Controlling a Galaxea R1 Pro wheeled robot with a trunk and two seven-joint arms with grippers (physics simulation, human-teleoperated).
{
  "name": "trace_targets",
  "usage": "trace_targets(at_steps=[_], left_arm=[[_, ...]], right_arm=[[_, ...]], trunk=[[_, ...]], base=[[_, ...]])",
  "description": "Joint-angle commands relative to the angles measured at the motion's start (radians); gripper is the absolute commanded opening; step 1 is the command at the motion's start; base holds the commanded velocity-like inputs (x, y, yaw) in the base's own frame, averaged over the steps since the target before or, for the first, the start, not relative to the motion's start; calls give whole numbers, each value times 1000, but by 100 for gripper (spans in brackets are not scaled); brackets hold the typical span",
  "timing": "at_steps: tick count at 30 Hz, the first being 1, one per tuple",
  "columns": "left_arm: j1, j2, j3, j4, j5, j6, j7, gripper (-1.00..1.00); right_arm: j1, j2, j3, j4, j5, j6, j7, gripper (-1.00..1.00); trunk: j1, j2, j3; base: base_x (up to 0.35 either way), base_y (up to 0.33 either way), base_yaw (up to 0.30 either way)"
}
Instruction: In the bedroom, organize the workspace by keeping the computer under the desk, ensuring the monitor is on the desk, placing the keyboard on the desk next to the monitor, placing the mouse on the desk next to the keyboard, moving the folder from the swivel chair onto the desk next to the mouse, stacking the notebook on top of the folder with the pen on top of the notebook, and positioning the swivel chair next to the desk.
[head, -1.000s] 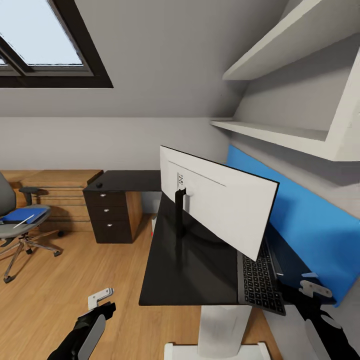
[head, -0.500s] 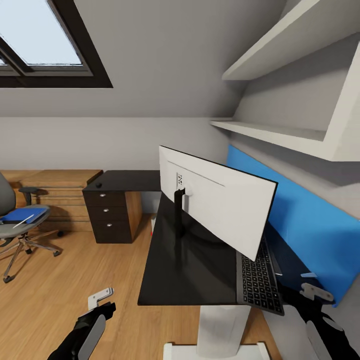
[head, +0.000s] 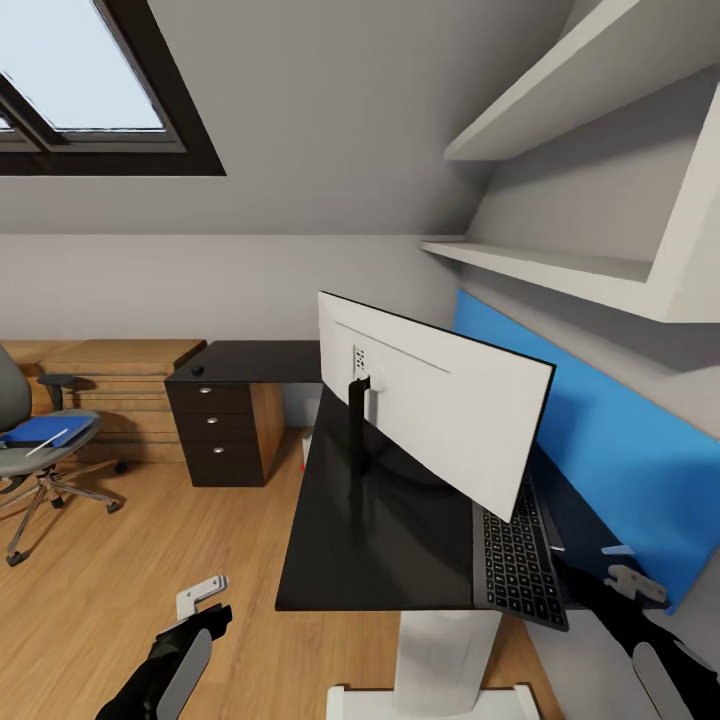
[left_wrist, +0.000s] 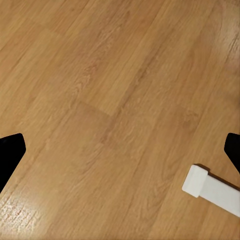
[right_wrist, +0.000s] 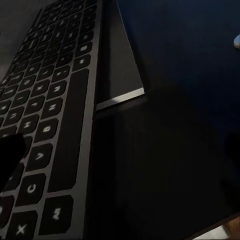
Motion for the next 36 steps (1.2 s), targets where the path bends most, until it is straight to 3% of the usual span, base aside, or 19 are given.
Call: trace_targets(at_steps=[1, 36], left_arm=[[0, 0, -2, -2, 7, 4, 6, 100], [0, 0, -3, -2, 7, 4, 6, 100]], right_arm=[[-1, 1, -2, -1, -9, 6, 6, 100], [-1, 7, 5, -3, -16, 7, 14, 100]], trunk=[[0, -1, -1], [0, -1, -1]], base=[[0, 0, 0], [0, 0, 0]])
